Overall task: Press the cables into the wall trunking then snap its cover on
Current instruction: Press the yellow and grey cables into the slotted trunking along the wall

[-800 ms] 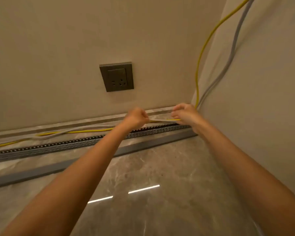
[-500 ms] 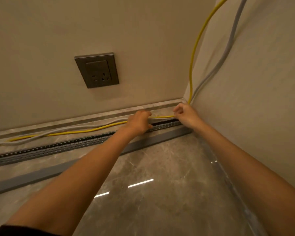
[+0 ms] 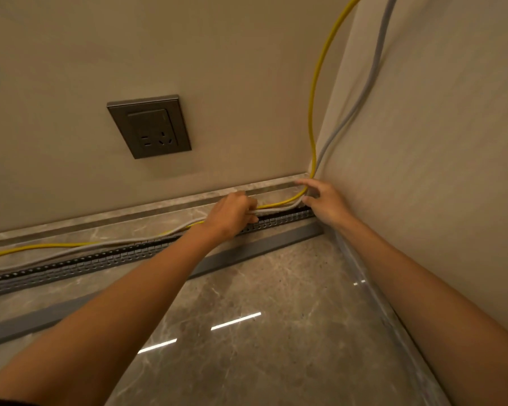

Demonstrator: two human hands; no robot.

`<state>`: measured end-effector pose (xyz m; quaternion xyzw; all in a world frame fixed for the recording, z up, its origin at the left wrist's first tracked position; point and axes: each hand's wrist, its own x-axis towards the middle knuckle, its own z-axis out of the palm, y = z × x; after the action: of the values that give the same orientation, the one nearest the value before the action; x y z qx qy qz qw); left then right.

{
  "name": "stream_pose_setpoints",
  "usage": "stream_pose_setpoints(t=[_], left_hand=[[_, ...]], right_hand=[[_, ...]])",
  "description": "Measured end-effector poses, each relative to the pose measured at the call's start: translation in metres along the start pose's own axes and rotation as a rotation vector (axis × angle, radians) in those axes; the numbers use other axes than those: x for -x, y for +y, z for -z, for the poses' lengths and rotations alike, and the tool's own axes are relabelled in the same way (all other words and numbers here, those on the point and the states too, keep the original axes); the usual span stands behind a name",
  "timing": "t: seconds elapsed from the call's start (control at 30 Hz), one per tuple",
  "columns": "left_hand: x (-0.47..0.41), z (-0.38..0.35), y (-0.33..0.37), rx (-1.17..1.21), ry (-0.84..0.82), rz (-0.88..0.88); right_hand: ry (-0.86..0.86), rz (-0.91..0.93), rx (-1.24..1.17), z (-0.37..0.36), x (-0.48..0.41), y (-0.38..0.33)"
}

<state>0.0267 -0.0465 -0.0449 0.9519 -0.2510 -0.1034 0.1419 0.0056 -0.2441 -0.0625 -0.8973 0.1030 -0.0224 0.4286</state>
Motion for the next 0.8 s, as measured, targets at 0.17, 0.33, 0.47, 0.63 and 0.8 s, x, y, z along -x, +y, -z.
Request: stream_pose_setpoints(t=[0.17, 0.33, 0.47, 0.63, 0.8], left_hand=[[0.005, -0.002, 0.004, 0.023, 0.090, -0.086], [0.008, -0.007, 0.010, -0.033, 0.013, -0.085], [0.010, -0.011, 0.014, -0.115, 0.021, -0.095], [0.013, -0.011, 0.009, -0.246, 0.052, -0.061], [0.015, -0.011, 0.003, -0.289, 0.060, -0.029]], right_hand=[[0.077, -0.014, -0.065, 0.004, 0.004, 0.000], [0.102, 0.041, 0.164, 0.007, 0.014, 0.000], [0.155, 0.040, 0.274, 0.003, 0.019, 0.000], [0.228, 0.077, 0.323, 0.001, 0.011, -0.009], [0.183, 0.020, 0.329, -0.003, 0.008, -0.008]])
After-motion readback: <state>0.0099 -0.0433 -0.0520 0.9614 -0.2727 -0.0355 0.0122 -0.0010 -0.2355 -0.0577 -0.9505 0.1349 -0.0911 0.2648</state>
